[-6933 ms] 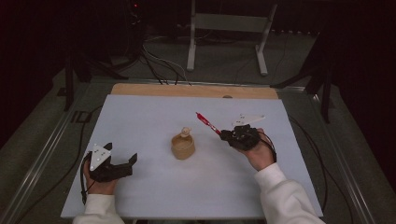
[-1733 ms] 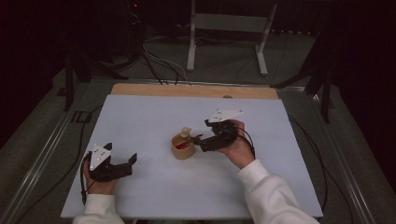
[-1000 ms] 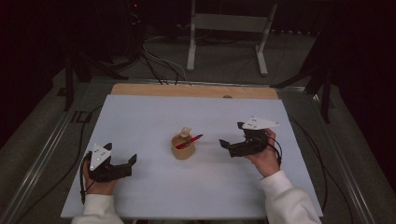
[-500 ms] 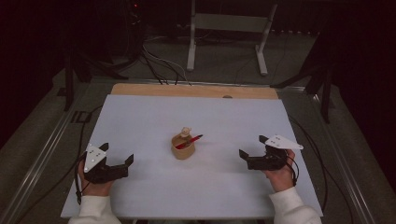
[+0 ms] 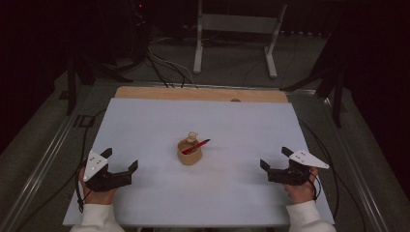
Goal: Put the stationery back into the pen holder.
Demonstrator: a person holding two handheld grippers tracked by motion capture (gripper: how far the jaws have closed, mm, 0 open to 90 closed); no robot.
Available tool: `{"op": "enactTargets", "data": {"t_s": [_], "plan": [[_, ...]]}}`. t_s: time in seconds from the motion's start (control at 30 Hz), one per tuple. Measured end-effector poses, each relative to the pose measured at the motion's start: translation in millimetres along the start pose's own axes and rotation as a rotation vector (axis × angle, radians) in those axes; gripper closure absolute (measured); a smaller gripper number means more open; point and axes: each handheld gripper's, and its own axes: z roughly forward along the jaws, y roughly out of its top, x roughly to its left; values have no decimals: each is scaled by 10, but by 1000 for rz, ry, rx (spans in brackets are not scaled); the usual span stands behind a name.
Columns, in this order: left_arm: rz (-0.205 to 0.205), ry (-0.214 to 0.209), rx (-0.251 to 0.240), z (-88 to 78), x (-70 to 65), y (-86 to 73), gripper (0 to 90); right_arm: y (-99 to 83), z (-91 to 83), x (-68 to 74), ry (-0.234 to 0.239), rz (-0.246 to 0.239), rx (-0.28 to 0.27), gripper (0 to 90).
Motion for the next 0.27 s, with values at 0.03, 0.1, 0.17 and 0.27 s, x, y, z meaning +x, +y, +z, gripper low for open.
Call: {"op": "enactTargets", "data": {"t_s": [0.03,0.1,0.17,0.27], "plan": [[-2,-2,-1,1,0,-3,1,-8,-8,-9,-9,-4,2,0],[-2,-3,5,8,3,-10,1,-23,-19,-29,-13,1,3,0],[-6,-4,9,21,3,-18,1,-39,-17,-45,-19,7,13,0],[-4,-2,27,45,0,-28,1,-57,6,-57,-23,11,36,0]]}}
